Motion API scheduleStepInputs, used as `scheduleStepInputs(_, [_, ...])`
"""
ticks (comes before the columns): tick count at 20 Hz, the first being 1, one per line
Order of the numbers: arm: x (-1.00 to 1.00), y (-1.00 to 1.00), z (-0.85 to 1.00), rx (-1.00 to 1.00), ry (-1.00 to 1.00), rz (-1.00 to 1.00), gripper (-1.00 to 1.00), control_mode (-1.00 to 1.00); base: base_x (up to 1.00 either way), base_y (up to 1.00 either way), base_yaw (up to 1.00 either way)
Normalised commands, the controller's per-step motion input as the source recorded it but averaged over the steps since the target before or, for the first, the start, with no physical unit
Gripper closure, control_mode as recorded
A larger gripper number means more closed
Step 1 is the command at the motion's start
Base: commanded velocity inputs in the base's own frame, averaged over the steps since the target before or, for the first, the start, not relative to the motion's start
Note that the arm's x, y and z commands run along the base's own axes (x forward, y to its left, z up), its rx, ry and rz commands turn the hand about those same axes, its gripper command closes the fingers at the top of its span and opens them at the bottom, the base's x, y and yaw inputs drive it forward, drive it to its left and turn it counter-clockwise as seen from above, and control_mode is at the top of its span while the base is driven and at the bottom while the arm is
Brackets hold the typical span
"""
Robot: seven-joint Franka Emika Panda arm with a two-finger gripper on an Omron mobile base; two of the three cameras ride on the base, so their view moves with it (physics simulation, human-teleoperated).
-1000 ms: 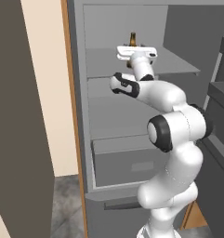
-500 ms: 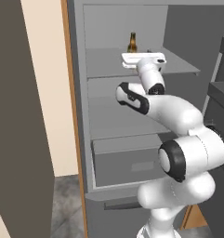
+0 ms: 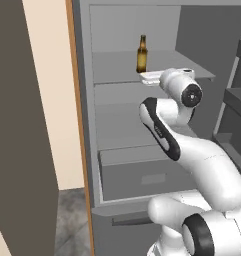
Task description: Place the beer on the top shelf of the fridge to keep it out of children's reach, and place the pear and orange on lower shelves for easy access.
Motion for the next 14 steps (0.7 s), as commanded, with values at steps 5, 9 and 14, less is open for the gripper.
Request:
scheduleStepInputs(5, [-1.00,0.02,-0.17,-0.08,0.41,0.05,-1.00,-1.00,0.00,0.00,0.00])
scheduleStepInputs(9, [-0.94,0.05,-0.41,-0.13,0.31,0.08,-1.00,-1.00,0.00,0.00,0.00])
scheduleStepInputs(14, [-0.74,0.08,-0.49,-0.13,0.33,0.06,-1.00,-1.00,0.00,0.00,0.00])
